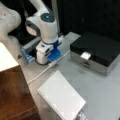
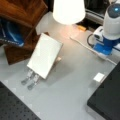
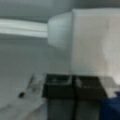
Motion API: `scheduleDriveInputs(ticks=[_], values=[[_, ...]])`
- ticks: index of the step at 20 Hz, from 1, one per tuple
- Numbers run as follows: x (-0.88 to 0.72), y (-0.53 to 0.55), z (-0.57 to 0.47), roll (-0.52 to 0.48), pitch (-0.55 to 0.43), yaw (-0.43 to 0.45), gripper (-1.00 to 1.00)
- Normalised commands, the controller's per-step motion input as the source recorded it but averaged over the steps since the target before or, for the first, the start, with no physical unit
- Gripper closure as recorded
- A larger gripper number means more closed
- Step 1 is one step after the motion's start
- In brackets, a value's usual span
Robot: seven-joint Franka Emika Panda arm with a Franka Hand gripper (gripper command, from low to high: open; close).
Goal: Turn off the lamps. Pick up the book. Place the book on the shelf position.
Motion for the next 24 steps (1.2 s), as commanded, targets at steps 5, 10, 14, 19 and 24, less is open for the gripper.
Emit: scheduleDriveInputs(ticks=[5,10,14,19,24], values=[[-0.52,-0.16,-0.34,0.016,-0.399,0.014,1.00],[-0.56,-0.17,-0.40,-0.022,-0.391,0.011,1.00],[-0.63,-0.22,-0.42,-0.046,-0.379,0.014,1.00],[-0.65,-0.22,-0.29,-0.041,-0.316,0.020,1.00],[-0.57,-0.18,-0.08,-0.020,-0.249,0.030,1.00]])
